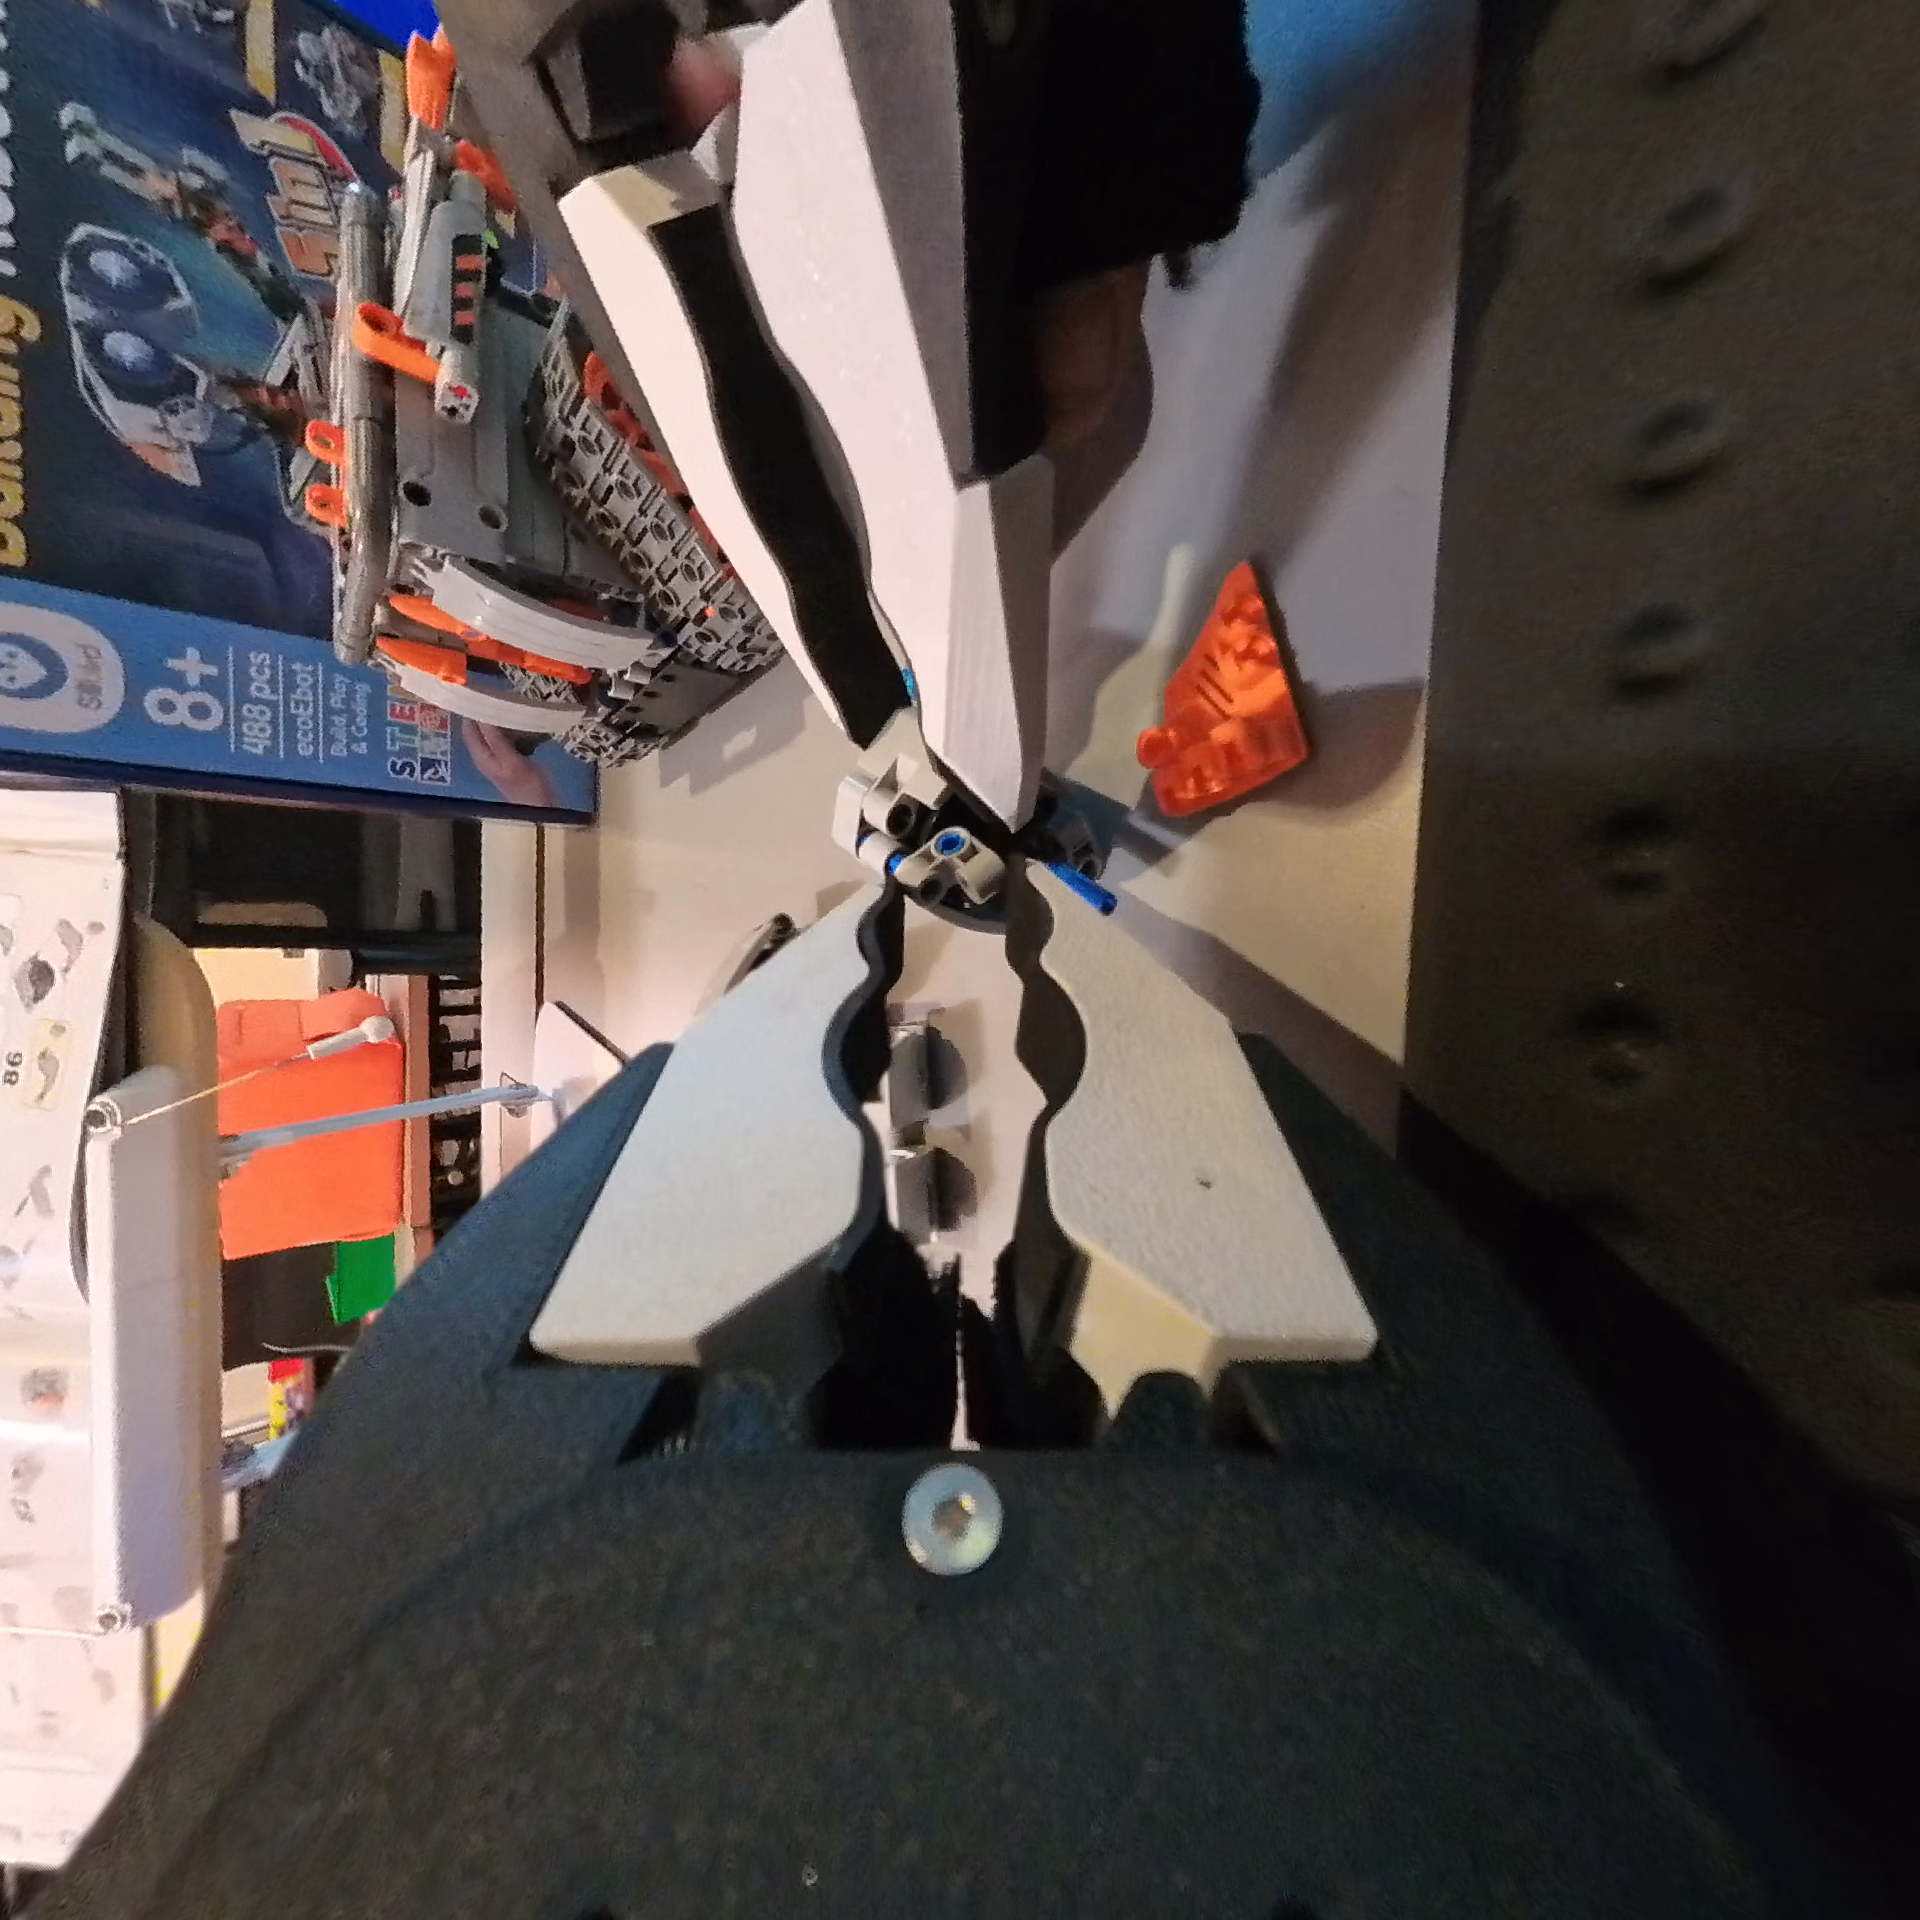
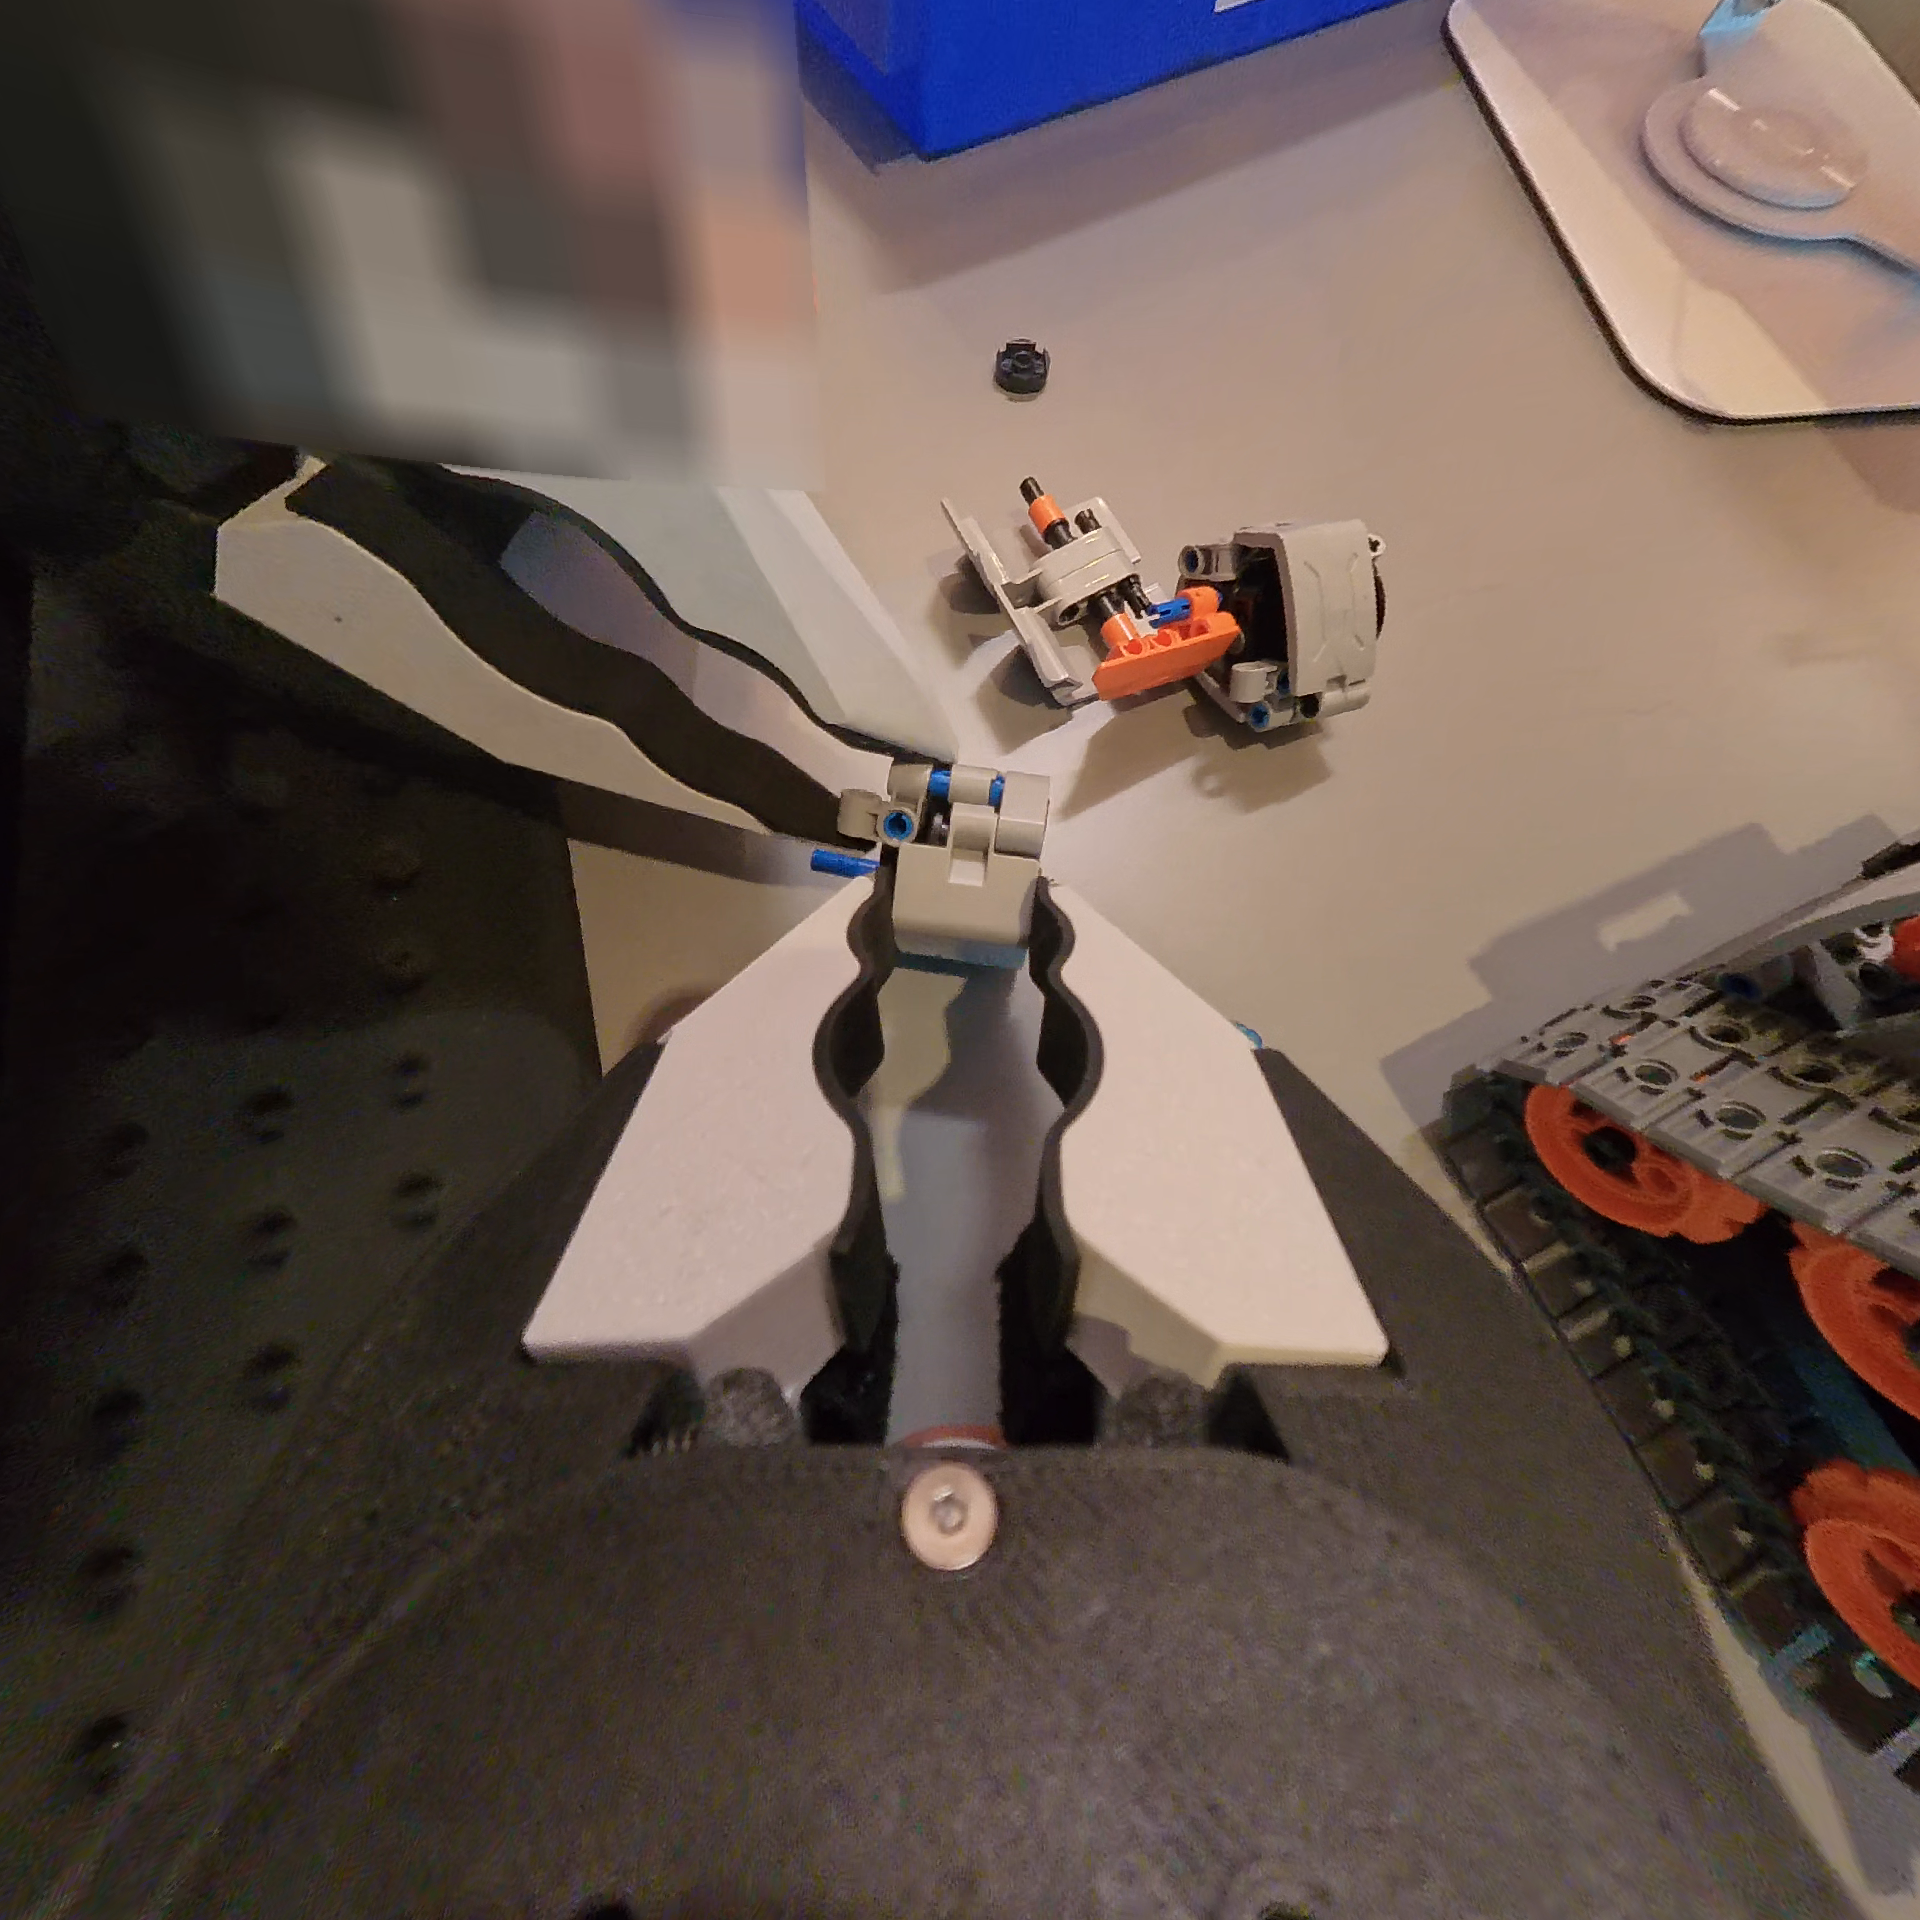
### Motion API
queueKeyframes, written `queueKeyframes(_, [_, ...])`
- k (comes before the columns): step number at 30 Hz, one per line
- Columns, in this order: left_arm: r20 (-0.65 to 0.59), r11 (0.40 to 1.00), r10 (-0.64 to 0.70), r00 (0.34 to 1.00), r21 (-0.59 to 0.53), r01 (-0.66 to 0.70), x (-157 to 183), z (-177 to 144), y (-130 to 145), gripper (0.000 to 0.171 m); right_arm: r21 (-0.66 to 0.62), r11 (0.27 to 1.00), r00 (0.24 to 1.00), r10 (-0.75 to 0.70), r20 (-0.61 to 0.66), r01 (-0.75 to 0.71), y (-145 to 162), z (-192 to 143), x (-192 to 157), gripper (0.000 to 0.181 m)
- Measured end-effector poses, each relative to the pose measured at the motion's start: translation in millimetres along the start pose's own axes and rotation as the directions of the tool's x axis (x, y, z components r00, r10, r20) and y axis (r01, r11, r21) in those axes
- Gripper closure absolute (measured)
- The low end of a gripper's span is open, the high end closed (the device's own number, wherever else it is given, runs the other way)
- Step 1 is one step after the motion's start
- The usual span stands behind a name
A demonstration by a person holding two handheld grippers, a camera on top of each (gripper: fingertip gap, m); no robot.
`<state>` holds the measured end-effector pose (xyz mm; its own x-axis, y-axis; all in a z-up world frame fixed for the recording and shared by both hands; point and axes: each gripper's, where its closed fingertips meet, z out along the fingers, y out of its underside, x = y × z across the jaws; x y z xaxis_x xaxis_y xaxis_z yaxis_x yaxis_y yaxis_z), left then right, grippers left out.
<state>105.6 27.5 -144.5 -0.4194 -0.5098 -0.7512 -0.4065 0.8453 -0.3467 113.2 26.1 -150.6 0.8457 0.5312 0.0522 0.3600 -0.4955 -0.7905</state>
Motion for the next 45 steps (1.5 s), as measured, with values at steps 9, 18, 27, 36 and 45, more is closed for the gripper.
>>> queueKeyframes(9, [-0.060, 0.991, -0.124, 0.990, 0.041, 0.127, -4, 2, -2, 0.154, 0.024, 0.999, 1.000, 0.021, -0.017, -0.021, -3, -3, 4, 0.158])
queueKeyframes(18, [-0.115, 0.914, -0.379, 0.918, 0.106, 0.391, -18, 2, -8, 0.154, 0.093, 0.995, 0.997, 0.035, -0.069, -0.029, -13, -11, 12, 0.158])
queueKeyframes(27, [-0.210, 0.813, -0.528, 0.823, 0.156, 0.561, -23, -2, -11, 0.154, 0.121, 0.992, 0.993, -0.010, -0.117, 0.024, -20, -16, 12, 0.158])
queueKeyframes(36, [-0.286, 0.763, -0.568, 0.772, 0.168, 0.624, -21, -2, -12, 0.153, 0.139, 0.990, 0.995, -0.002, -0.101, 0.017, -22, -18, 12, 0.158])
queueKeyframes(45, [-0.295, 0.747, -0.563, 0.772, 0.219, 0.628, -28, -6, -13, 0.119, 0.299, 0.876, 0.923, 0.335, 0.191, -0.380, -30, -38, 25, 0.158])
